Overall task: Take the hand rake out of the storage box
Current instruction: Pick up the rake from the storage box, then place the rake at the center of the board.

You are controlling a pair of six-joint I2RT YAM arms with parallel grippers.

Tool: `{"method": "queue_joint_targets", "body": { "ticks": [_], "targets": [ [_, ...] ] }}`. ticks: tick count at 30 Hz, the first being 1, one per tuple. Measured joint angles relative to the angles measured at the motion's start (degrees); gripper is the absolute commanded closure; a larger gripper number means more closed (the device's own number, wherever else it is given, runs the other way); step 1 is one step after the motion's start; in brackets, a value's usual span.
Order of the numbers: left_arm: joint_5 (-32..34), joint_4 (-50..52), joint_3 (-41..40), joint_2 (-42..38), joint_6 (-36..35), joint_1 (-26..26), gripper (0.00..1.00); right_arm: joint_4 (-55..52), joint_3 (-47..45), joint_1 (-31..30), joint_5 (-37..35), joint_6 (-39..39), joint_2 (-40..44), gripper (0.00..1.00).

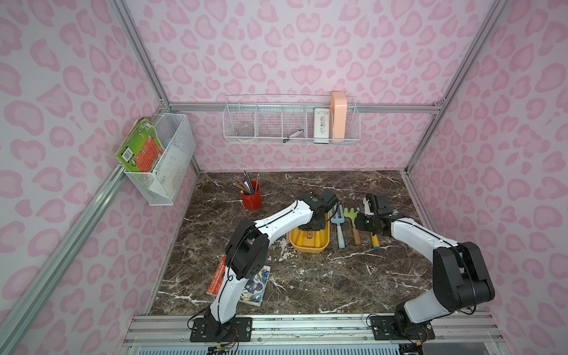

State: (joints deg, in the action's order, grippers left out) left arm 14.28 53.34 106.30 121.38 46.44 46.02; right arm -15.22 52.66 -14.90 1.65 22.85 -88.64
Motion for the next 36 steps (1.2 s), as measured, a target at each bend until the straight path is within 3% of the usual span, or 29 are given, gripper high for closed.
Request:
{"method": "queue_joint_targets", "body": {
  "ticks": [6,12,17,31,36],
  "targets": [
    [1.01,-1.55,-7.45,-8.13,-3.61,-5.46,0.77,0.02,0.48,-0.22,0.0,-0.02,-0.52,0.56],
    [-0.13,-6.19,-21.2,-16.48,-9.44,-14.8,0.77,-0.04,1.44,-1.07,-0.09,-0.02,-1.7,0.56],
    [-3.58,-9.97,-29.62,-17.09,-12.92,-19.58,0.78,-0.04,2.82,-2.16,-0.17,-0.02,-2.62,0.56],
    [-9.09,-16.96,-30.34,-8.52,-15.28,-20.68,0.77,-2.14,3.54,-1.57,-1.49,-0.2,-1.25,0.56],
    [-9.29,-15.69,-29.16,-7.74,-15.1,-20.9,0.7,-3.21,4.72,-2.12,-1.49,-0.46,-1.25,0.56]
  ]
}}
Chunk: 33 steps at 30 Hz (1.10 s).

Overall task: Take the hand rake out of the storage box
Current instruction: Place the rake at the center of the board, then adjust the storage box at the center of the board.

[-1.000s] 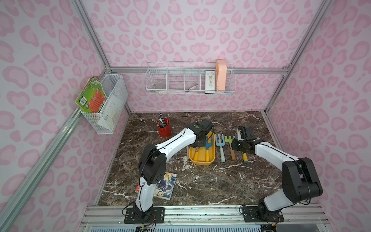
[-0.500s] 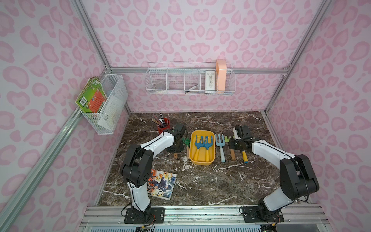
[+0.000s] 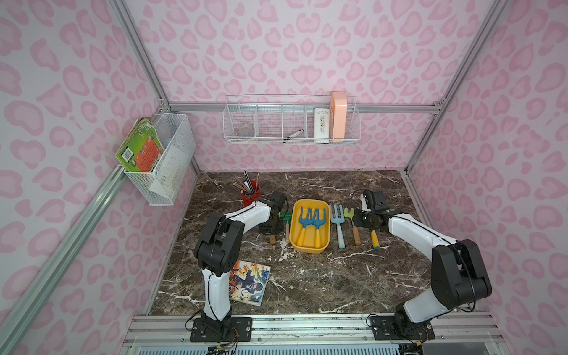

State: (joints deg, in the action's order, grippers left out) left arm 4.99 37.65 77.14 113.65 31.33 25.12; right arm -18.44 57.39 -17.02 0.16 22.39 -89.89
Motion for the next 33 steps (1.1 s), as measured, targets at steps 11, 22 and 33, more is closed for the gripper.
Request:
{"method": "queue_joint_targets", "body": {
  "ticks": [11,22,33],
  "targets": [
    [1.46,1.01,0.02,-1.9,0.0,-0.31,0.58,-1.03,5.95,-7.39,1.73,-0.11,-1.51,0.54],
    [3.63,3.78,1.95,-10.78,0.02,-0.33,0.56,-0.61,7.23,-12.55,5.38,1.6,-7.72,0.62],
    [4.76,5.51,1.57,-12.31,0.02,-0.33,0.57,0.66,7.19,-12.79,5.25,2.62,-10.01,0.85]
  ]
}}
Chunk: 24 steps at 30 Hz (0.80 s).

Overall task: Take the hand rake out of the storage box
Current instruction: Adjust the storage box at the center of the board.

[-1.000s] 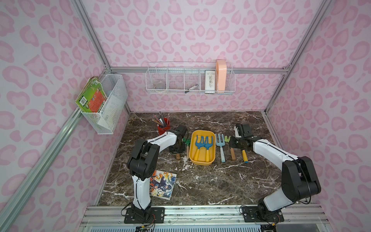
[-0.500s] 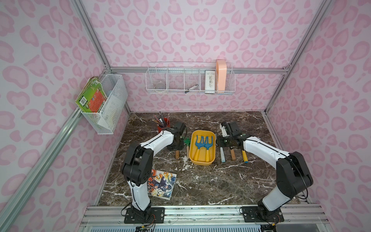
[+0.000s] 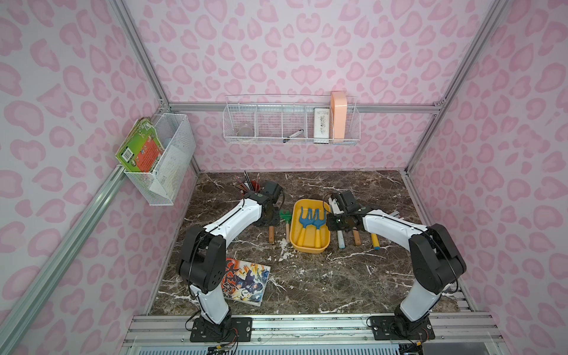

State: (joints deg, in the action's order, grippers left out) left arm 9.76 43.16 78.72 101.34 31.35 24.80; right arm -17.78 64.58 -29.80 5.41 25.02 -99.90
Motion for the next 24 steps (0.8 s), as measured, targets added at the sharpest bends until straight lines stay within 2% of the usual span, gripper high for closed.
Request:
{"method": "queue_joint_targets", "body": {
  "ticks": [11,18,24],
  "targets": [
    [-0.44,1.05,2.27,-0.59,0.0,1.62,0.57,-0.28,-0.81,1.42,-1.7,0.09,0.66,0.89],
    [-0.79,2.47,5.9,0.68,1.14,3.74,0.58,4.13,-2.84,0.81,-0.68,3.89,0.83,0.93],
    [-1.09,3.93,7.13,0.72,1.79,5.11,0.59,6.45,-2.75,0.55,-0.22,6.64,0.0,0.89]
  ]
}}
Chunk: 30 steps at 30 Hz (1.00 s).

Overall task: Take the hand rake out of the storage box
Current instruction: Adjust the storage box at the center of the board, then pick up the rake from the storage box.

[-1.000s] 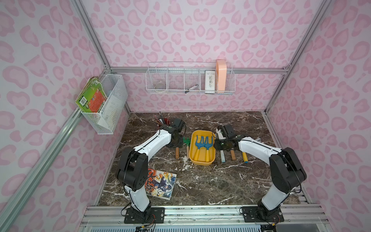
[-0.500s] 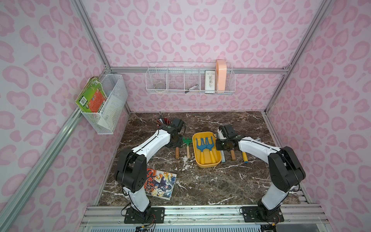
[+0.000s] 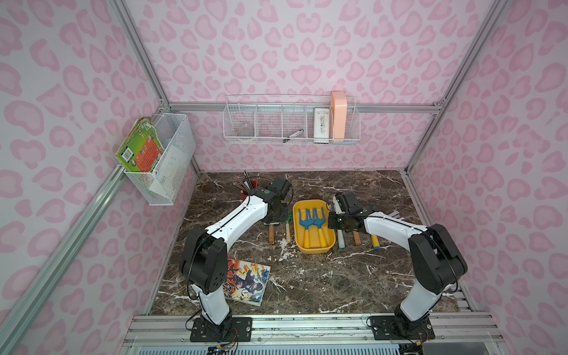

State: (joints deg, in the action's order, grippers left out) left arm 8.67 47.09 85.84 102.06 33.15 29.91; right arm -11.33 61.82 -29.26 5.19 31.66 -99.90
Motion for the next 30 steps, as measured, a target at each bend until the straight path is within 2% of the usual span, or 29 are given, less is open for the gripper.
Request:
{"method": "queue_joint_targets", "body": {
  "ticks": [6,10,14,21,30],
  "targets": [
    [-0.07,1.44,3.02,0.9,1.27,2.93,0.57,-0.61,0.31,0.02,-0.02,0.87,0.26,0.69],
    [-0.39,2.8,6.21,3.65,2.91,5.73,0.57,-0.92,0.79,0.15,-0.02,1.07,3.93,0.62],
    [-0.74,3.65,10.12,7.26,4.7,8.63,0.58,-1.2,1.03,1.64,-0.02,1.03,8.85,0.6],
    [-1.55,4.79,18.4,16.72,7.23,12.63,0.59,-2.19,-3.96,9.49,-0.02,-0.15,13.55,0.58],
    [-1.62,6.21,20.63,25.0,9.22,12.81,0.6,-2.95,-6.27,11.1,1.05,-1.77,14.69,0.56]
  ]
}}
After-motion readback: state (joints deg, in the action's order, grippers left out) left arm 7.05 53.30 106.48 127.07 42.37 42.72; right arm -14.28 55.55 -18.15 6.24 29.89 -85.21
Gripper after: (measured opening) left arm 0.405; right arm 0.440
